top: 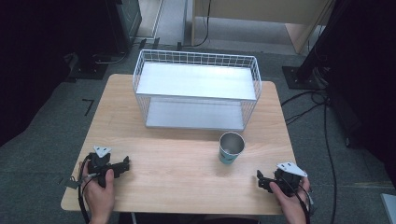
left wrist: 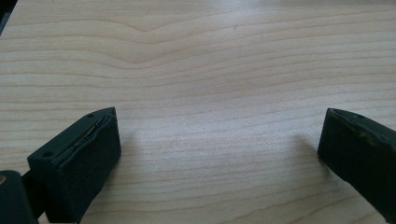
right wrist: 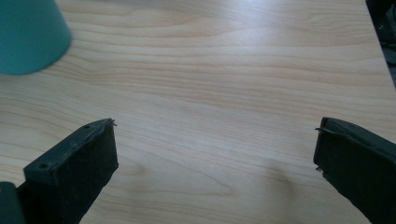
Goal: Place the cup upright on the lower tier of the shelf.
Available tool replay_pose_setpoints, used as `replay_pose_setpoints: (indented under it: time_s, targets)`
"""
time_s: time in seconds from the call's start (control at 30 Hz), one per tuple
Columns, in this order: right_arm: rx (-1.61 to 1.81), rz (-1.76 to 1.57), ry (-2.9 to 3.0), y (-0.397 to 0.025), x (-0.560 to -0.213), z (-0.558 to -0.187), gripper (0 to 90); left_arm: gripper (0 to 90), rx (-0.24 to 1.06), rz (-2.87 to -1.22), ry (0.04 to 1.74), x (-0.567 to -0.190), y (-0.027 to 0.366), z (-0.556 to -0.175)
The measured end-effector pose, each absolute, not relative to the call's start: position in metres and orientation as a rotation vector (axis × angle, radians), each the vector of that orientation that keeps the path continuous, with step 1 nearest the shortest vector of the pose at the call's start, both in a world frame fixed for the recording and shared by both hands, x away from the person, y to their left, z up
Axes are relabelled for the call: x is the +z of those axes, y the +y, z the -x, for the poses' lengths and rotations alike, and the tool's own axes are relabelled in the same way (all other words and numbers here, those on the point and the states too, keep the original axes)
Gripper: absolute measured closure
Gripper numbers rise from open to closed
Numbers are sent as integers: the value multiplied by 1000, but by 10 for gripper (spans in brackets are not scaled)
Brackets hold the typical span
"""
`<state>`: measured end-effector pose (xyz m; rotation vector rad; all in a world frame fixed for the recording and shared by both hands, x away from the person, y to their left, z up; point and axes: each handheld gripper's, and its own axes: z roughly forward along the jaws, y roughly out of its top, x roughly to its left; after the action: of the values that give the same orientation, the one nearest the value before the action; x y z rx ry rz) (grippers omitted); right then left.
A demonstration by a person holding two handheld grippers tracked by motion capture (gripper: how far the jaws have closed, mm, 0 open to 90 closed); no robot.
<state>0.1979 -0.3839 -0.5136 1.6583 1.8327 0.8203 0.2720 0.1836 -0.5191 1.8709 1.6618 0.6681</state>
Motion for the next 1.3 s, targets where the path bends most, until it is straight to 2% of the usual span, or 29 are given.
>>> replay_pose_setpoints:
  time_s: [1.3]
  targets:
    - [1073,-1523,1946,-307,-499,-207,0,0,667,-1874,1656,-519,184,-272]
